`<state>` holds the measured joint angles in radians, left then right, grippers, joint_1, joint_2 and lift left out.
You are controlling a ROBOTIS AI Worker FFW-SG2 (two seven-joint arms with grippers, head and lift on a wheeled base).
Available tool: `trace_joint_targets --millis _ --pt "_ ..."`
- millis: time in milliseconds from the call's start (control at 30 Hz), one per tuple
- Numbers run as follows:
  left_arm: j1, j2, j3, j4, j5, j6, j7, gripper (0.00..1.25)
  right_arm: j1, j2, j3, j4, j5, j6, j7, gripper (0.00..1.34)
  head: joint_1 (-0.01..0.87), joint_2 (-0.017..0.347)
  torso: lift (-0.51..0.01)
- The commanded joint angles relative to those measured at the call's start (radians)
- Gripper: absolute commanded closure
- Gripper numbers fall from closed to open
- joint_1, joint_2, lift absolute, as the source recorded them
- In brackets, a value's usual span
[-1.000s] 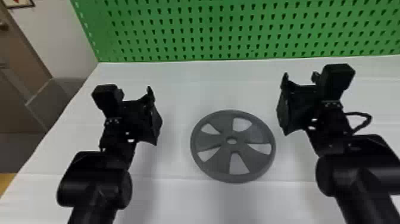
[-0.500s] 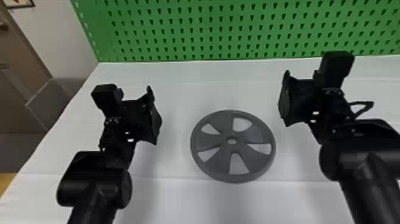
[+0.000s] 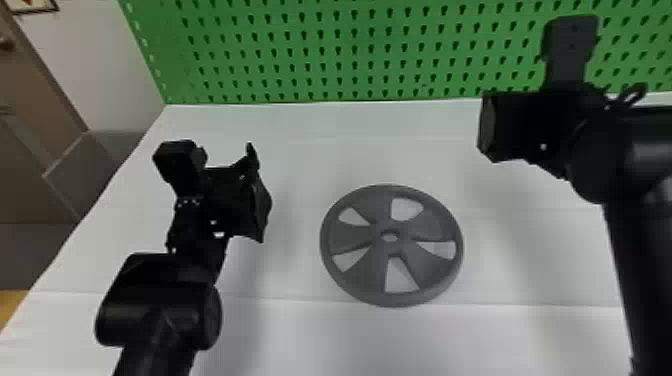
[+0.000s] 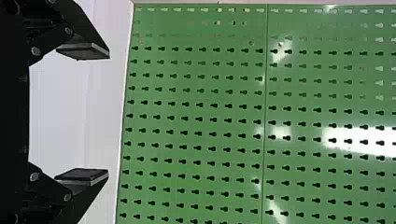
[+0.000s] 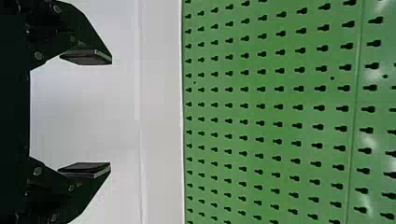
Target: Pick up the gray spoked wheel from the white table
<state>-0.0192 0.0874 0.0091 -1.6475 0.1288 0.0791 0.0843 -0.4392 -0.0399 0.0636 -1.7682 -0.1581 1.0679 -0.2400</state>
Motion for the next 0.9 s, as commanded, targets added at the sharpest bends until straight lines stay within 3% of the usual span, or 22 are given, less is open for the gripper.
trace_joint_targets --millis 0,67,133,233,367,533,633,867 --pt "0.002 0.000 0.002 0.000 0.000 -0.004 0.000 0.36 -0.053 -0.005 0.004 0.001 -0.046 0.095 -0.048 0.45 0.779 0.146 -0.065" --pt "0.002 0.000 0.003 0.000 0.000 -0.007 0.000 0.36 -0.072 -0.011 -0.001 0.010 -0.138 0.122 -0.136 0.45 0.779 0.146 -0.065" --pt "0.004 0.002 0.005 0.000 0.000 -0.009 0.000 0.36 -0.095 -0.014 -0.031 0.042 -0.322 0.155 -0.289 0.45 0.779 0.146 -0.065" --pt "0.004 0.000 0.003 0.000 0.000 -0.010 0.000 0.36 -0.127 -0.025 -0.074 0.108 -0.498 0.187 -0.392 0.45 0.779 0.146 -0.065" --pt "0.002 0.000 0.000 0.000 -0.001 -0.010 0.000 0.36 -0.207 -0.031 -0.076 0.162 -0.462 0.336 -0.395 0.45 0.779 0.146 -0.065" --pt "0.004 0.002 0.002 0.000 -0.001 -0.010 0.000 0.36 -0.257 -0.028 -0.044 0.223 -0.439 0.385 -0.397 0.45 0.779 0.146 -0.065" --pt "0.002 0.002 0.000 0.000 -0.005 -0.010 0.000 0.36 -0.319 -0.009 -0.110 0.346 -0.466 0.454 -0.397 0.45 0.779 0.146 -0.065" --pt "-0.002 0.002 -0.006 0.000 -0.017 -0.010 0.000 0.36 -0.409 -0.040 -0.119 0.555 -0.503 0.498 -0.397 0.45 0.779 0.146 -0.065"
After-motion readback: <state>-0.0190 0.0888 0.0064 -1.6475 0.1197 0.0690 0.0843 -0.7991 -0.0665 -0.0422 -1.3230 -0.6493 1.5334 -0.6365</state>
